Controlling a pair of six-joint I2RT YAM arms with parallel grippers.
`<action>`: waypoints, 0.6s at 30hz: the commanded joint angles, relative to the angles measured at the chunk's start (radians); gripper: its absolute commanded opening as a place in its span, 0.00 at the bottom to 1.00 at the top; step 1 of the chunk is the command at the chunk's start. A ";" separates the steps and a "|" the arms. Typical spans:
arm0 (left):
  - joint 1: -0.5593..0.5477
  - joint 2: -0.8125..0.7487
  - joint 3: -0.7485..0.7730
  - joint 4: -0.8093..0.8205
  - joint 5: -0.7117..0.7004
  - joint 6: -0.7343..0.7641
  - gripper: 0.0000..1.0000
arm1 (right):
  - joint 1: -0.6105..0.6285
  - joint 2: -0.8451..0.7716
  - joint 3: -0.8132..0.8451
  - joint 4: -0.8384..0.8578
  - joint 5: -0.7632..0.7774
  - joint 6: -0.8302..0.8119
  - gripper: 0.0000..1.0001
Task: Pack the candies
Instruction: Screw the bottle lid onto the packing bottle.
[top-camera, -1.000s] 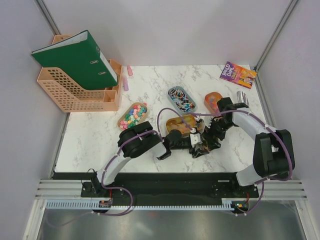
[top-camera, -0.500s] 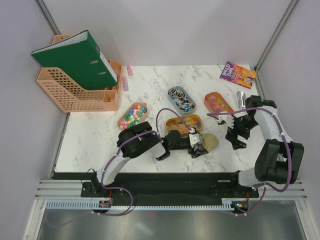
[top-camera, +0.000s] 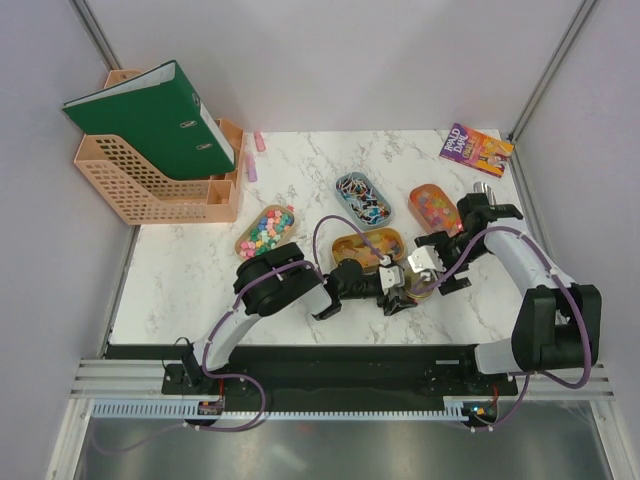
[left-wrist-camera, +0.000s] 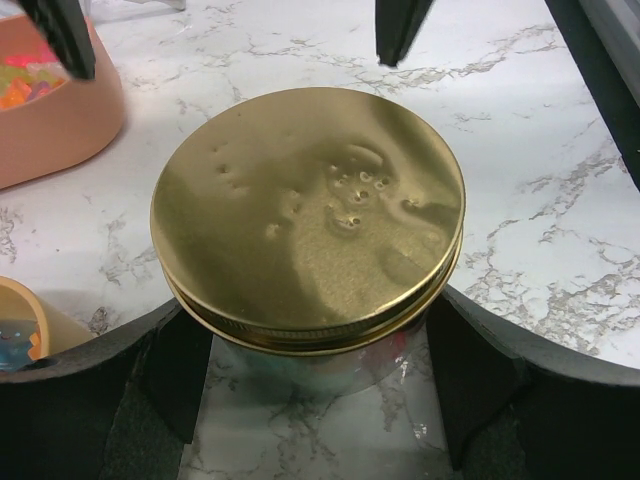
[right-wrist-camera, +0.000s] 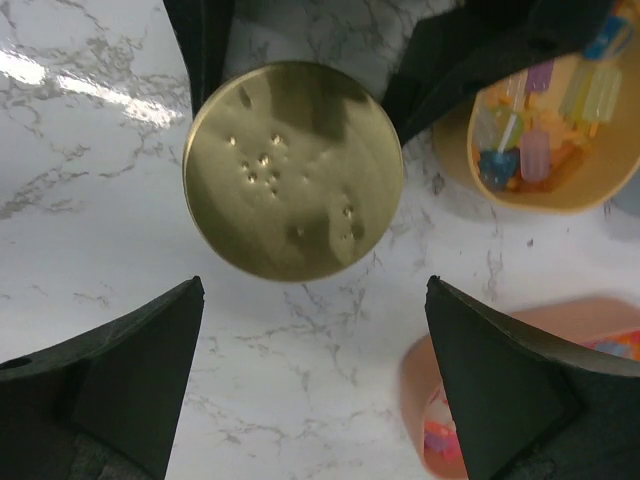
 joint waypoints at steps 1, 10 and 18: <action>0.021 0.086 -0.041 -0.326 -0.055 0.087 0.02 | 0.045 0.035 0.042 -0.036 -0.076 -0.200 0.98; 0.021 0.092 -0.030 -0.324 -0.051 0.080 0.02 | 0.130 0.081 0.054 -0.093 -0.058 -0.189 0.98; 0.021 0.089 -0.039 -0.323 -0.055 0.071 0.02 | 0.162 0.129 0.059 -0.058 -0.023 -0.134 0.98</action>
